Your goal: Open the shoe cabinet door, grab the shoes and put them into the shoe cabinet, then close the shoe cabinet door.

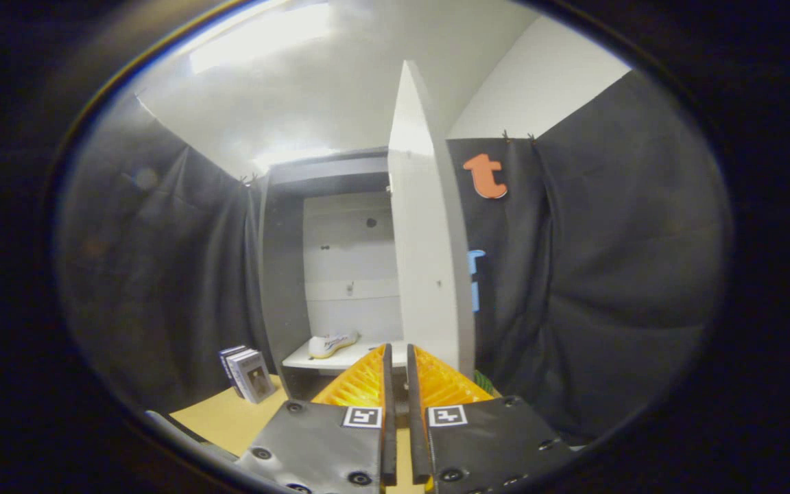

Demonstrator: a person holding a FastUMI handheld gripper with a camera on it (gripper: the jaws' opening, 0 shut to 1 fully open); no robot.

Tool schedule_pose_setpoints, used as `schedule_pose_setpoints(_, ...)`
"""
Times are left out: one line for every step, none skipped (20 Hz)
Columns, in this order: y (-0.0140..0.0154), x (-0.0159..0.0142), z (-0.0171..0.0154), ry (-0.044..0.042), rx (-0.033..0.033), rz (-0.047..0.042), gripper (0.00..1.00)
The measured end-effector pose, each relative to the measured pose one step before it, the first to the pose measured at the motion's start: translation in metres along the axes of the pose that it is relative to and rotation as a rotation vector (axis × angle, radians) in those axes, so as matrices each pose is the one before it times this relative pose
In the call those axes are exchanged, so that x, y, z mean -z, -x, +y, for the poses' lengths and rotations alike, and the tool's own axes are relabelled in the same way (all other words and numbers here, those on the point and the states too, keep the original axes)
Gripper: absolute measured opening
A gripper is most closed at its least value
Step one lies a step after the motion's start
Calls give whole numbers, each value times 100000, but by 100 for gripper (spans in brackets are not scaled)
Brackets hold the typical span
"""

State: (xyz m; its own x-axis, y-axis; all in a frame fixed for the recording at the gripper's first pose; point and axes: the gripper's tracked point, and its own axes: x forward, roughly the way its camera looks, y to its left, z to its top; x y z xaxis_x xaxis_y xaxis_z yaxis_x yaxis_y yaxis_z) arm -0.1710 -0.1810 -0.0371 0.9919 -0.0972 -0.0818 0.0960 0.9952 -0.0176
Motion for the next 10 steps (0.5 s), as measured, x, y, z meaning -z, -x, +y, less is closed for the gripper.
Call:
schedule_pose_setpoints(-205, 1394, 763, 139, -1182, 2480, 10)
schedule_pose_setpoints(-352, 1668, 1076, -331, -2097, 2883, 11)
schedule_pose_setpoints(-457, 1749, 715, -238, -1277, 3231, 12)
schedule_pose_setpoints(-406, 1766, 640, -438, -1328, 3315, 13)
schedule_pose_setpoints(-533, 1695, 628, -570, -830, 2964, 14)
schedule_pose_setpoints(-632, 1642, 497, -755, -704, 2592, 15)
schedule_pose_setpoints(-736, 1753, 413, -491, -81, 2708, 15)
schedule_pose_setpoints(-689, 1597, 87, -191, 314, 2888, 15)
schedule_pose_setpoints(-681, 1730, 137, -156, 22, 3206, 15)
schedule_pose_setpoints(-757, 1731, 201, -76, 328, 3589, 14)
